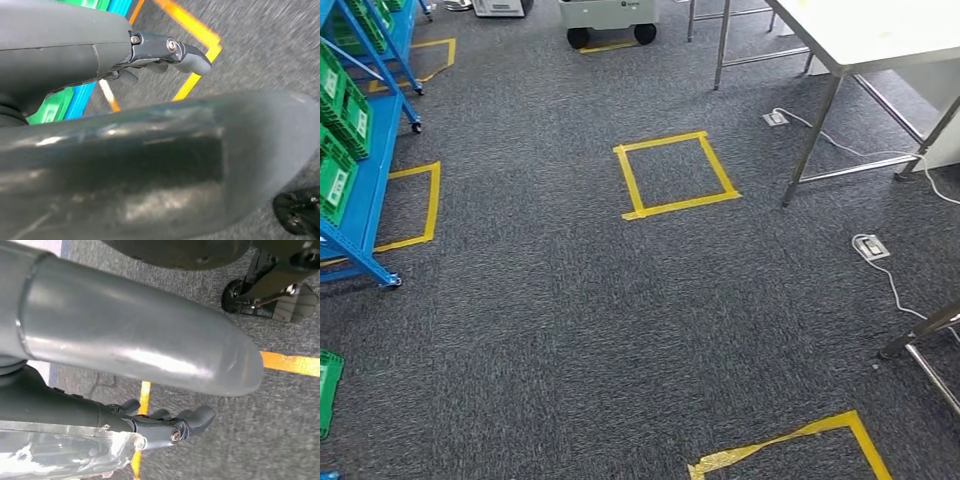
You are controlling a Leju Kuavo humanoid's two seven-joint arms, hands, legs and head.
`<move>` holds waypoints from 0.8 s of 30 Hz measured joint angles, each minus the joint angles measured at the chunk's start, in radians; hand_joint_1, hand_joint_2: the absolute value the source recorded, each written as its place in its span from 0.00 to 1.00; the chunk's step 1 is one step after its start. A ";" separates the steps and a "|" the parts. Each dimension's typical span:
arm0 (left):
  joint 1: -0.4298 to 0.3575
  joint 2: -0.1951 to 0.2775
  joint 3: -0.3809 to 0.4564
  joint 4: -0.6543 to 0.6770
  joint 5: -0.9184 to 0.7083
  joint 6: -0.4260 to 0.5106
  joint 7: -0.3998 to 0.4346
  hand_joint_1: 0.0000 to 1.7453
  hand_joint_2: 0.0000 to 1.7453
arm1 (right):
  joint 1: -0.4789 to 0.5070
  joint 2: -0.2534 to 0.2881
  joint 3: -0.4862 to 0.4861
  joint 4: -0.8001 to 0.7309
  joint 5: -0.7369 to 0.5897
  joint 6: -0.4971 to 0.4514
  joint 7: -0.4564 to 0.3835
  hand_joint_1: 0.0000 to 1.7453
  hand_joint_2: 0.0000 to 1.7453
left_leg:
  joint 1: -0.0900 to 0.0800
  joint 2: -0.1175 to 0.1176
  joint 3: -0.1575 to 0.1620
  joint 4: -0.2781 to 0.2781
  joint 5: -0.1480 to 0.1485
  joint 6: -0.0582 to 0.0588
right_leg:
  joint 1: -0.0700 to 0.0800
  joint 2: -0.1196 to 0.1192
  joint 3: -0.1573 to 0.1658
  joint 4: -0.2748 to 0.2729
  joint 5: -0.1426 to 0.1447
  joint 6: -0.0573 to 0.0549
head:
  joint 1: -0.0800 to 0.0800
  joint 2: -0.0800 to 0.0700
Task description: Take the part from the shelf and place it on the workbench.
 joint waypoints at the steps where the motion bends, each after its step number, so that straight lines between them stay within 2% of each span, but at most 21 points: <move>1: -0.002 -0.001 0.000 0.000 -0.001 -0.002 0.001 0.00 0.00 | 0.001 0.000 0.000 0.000 0.001 0.000 -0.002 0.00 0.00 | -0.002 0.033 -0.023 0.048 -0.029 -0.003 | 0.001 -0.016 0.001 -0.002 0.001 -0.004 | -0.002 0.000; 2: -0.005 -0.002 0.000 0.000 -0.001 -0.004 0.002 0.00 0.00 | 0.002 0.000 0.000 0.000 0.003 0.001 -0.004 0.00 0.00 | -0.004 0.062 -0.055 0.115 -0.064 -0.005 | 0.003 -0.033 0.001 -0.003 0.001 -0.007 | -0.005 0.000; 3: -0.007 -0.003 -0.001 0.000 -0.001 -0.005 0.004 0.00 0.00 | 0.003 0.000 0.000 0.000 0.004 0.001 -0.005 0.00 0.00 | -0.003 0.077 -0.088 0.185 -0.095 -0.007 | 0.006 -0.051 0.001 -0.003 0.000 -0.009 | -0.006 0.000; 4: -0.008 -0.004 -0.001 0.000 0.000 -0.006 0.007 0.00 0.00 | 0.004 0.000 0.000 0.000 0.006 0.001 -0.005 0.00 0.00 | -0.002 0.085 -0.112 0.237 -0.111 -0.009 | 0.007 -0.068 0.001 -0.003 -0.001 -0.011 | -0.006 0.000; 5: -0.007 -0.004 -0.001 0.000 0.000 -0.007 0.009 0.00 0.00 | 0.003 0.000 0.000 0.000 0.007 0.001 -0.005 0.00 0.00 | -0.001 0.088 -0.119 0.257 -0.110 -0.009 | 0.008 -0.084 0.001 -0.003 -0.002 -0.012 | -0.006 0.000; 6: -0.006 -0.004 -0.001 0.000 0.001 -0.007 0.012 0.00 0.00 | 0.002 0.000 0.001 0.000 0.008 0.002 -0.005 0.00 0.00 | -0.001 0.091 -0.105 0.235 -0.089 -0.009 | 0.008 -0.098 0.002 -0.003 -0.003 -0.012 | -0.006 0.000; 7: -0.005 -0.004 -0.001 0.000 0.002 -0.008 0.013 0.00 0.00 | 0.001 0.000 0.001 0.000 0.009 0.003 -0.005 0.00 0.00 | -0.001 0.101 -0.073 0.178 -0.057 -0.008 | 0.007 -0.110 0.005 -0.003 -0.005 -0.010 | -0.006 0.000; 9: -0.007 -0.005 0.000 0.000 0.003 -0.008 0.013 0.00 0.00 | 0.000 0.000 0.001 0.000 0.010 0.004 -0.005 0.00 0.00 | -0.005 0.155 0.003 0.042 -0.007 -0.004 | 0.013 -0.132 0.008 -0.001 -0.012 -0.003 | -0.007 0.000; 10: -0.009 -0.005 0.000 0.000 0.003 -0.008 0.013 0.00 0.00 | 0.000 0.000 0.001 0.000 0.010 0.004 -0.004 0.00 0.00 | -0.008 0.177 0.027 -0.003 0.002 0.000 | 0.017 -0.142 0.009 0.000 -0.016 0.001 | -0.005 0.000; 11: -0.011 -0.006 0.000 0.000 0.003 -0.008 0.013 0.00 0.00 | 0.000 0.000 0.001 0.000 0.010 0.004 -0.004 0.00 0.00 | -0.010 0.189 0.036 -0.023 0.001 0.005 | 0.021 -0.153 0.010 0.000 -0.020 0.005 | -0.003 0.000; 13: -0.010 -0.006 0.000 0.000 0.003 -0.008 0.013 0.00 0.00 | -0.003 0.000 0.001 0.000 0.011 0.004 -0.004 0.00 0.00 | -0.010 0.167 0.036 -0.029 -0.003 0.017 | 0.023 -0.172 0.019 -0.004 -0.026 0.015 | 0.001 0.000; 14: -0.009 -0.006 0.000 0.000 0.003 -0.008 0.013 0.00 0.00 | -0.005 0.000 0.001 0.000 0.011 0.004 -0.004 0.00 0.00 | -0.009 0.155 0.037 -0.031 -0.002 0.023 | 0.021 -0.163 0.021 0.002 -0.034 0.020 | 0.003 0.000; 15: -0.008 -0.005 0.000 0.000 0.003 -0.008 0.014 0.00 0.00 | -0.007 0.000 0.001 0.000 0.011 0.004 -0.004 0.00 0.00 | -0.006 0.142 0.038 -0.032 0.000 0.030 | 0.019 -0.140 0.015 0.026 -0.051 0.025 | 0.005 0.000; 17: -0.010 -0.004 0.001 0.000 0.002 -0.009 0.014 0.00 0.00 | -0.006 0.000 0.001 0.000 0.012 0.006 -0.003 0.00 0.00 | -0.004 0.118 0.038 -0.034 0.002 0.041 | 0.016 -0.078 -0.035 0.137 -0.109 0.031 | 0.009 0.000; 18: -0.012 -0.005 0.001 0.000 0.002 -0.009 0.014 0.00 0.00 | -0.004 0.000 0.001 0.000 0.014 0.008 -0.002 0.00 0.00 | -0.004 0.103 0.037 -0.034 0.003 0.044 | 0.015 -0.060 -0.071 0.210 -0.140 0.031 | 0.010 0.000; 19: -0.012 -0.005 0.001 0.000 0.002 -0.009 0.014 0.00 0.00 | -0.002 0.000 0.001 0.000 0.015 0.009 -0.001 0.00 0.00 | -0.004 0.088 0.037 -0.034 0.003 0.046 | 0.015 -0.052 -0.103 0.269 -0.157 0.031 | 0.010 0.000; 20: -0.011 -0.006 0.001 0.000 0.001 -0.010 0.014 0.00 0.00 | 0.000 0.000 0.001 0.001 0.016 0.011 0.001 0.00 0.00 | -0.005 0.072 0.038 -0.033 0.003 0.046 | 0.015 -0.049 -0.122 0.296 -0.155 0.030 | 0.011 0.000; 21: -0.009 -0.006 0.001 0.000 0.000 -0.010 0.014 0.00 0.00 | 0.001 0.000 0.002 0.001 0.018 0.012 0.002 0.00 0.00 | -0.005 0.056 0.039 -0.033 0.004 0.046 | 0.015 -0.047 -0.123 0.282 -0.132 0.029 | 0.011 0.000; 22: -0.008 -0.006 0.001 0.000 -0.001 -0.011 0.014 0.00 0.00 | 0.001 0.000 0.002 0.001 0.019 0.013 0.004 0.00 0.00 | -0.004 0.040 0.041 -0.033 0.004 0.045 | 0.013 -0.041 -0.105 0.230 -0.093 0.028 | 0.011 0.000; 23: -0.008 -0.006 0.001 0.000 -0.002 -0.012 0.014 0.00 0.00 | 0.001 0.000 0.002 0.001 0.020 0.013 0.004 0.00 0.00 | -0.003 0.025 0.042 -0.033 0.004 0.043 | 0.011 -0.025 -0.076 0.158 -0.052 0.027 | 0.011 0.000; 24: -0.009 -0.006 0.001 0.000 -0.003 -0.014 0.013 0.00 0.00 | 0.001 0.000 0.002 0.001 0.021 0.014 0.004 0.00 0.00 | -0.004 0.012 0.041 -0.031 0.004 0.039 | 0.006 -0.001 -0.047 0.089 -0.024 0.026 | 0.011 0.000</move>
